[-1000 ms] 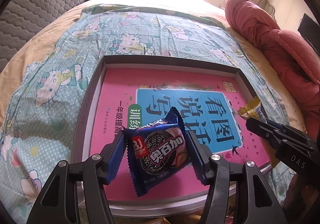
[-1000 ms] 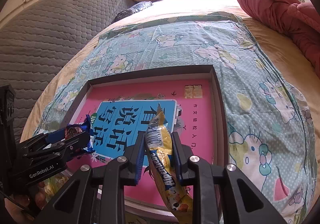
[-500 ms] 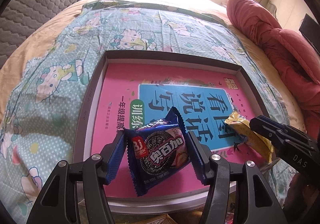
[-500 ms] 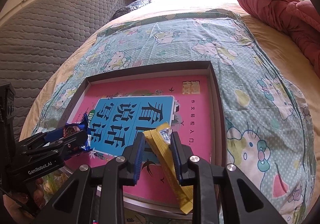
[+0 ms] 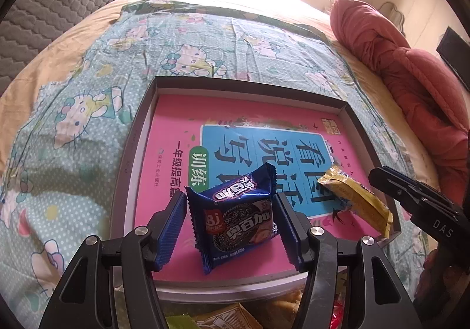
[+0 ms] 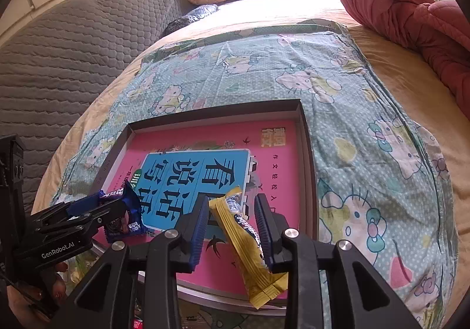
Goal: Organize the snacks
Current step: 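Open both grippers to release the snacks onto the pink book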
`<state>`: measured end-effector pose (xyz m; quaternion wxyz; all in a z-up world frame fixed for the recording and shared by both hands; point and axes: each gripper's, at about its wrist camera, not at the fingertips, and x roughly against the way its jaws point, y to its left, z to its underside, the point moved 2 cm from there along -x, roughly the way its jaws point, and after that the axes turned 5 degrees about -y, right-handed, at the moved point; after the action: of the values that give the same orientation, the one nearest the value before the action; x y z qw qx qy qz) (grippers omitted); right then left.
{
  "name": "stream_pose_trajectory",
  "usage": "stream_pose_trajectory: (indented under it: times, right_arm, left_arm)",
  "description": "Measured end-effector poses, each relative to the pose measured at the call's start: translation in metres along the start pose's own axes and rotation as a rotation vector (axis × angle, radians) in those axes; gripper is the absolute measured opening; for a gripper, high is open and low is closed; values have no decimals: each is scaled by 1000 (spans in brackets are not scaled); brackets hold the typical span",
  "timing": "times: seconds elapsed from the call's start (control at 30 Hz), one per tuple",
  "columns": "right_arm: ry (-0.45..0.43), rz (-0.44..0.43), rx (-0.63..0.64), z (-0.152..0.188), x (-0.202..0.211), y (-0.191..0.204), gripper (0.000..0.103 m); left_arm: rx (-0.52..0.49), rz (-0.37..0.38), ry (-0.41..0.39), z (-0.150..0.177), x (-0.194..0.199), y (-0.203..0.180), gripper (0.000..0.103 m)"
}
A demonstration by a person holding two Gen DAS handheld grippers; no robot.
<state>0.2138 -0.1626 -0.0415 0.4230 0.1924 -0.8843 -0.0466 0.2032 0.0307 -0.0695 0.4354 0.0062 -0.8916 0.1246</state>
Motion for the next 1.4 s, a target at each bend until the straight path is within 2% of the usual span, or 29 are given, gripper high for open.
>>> stream_pose_trajectory:
  times: [0.27, 0.43, 0.77, 1.07, 1.4]
  right_arm:
    - [-38, -46, 10, -6, 13, 4, 43]
    - [-72, -74, 29, -9, 27, 10, 47]
    - [-122, -155, 69, -1, 60, 27, 54]
    - [-169, -208, 71, 11, 86, 31, 61]
    - [-143, -204, 84, 32, 91, 39, 64]
  left_arm:
    - [11, 9, -25, -5, 17, 3, 66]
    - [13, 19, -59, -7, 42, 7, 71]
    - [20, 7, -95, 2, 90, 30, 74]
    - [41, -14, -83, 20, 115, 53, 75]
    - [-37, -15, -22, 52, 115, 55, 76]
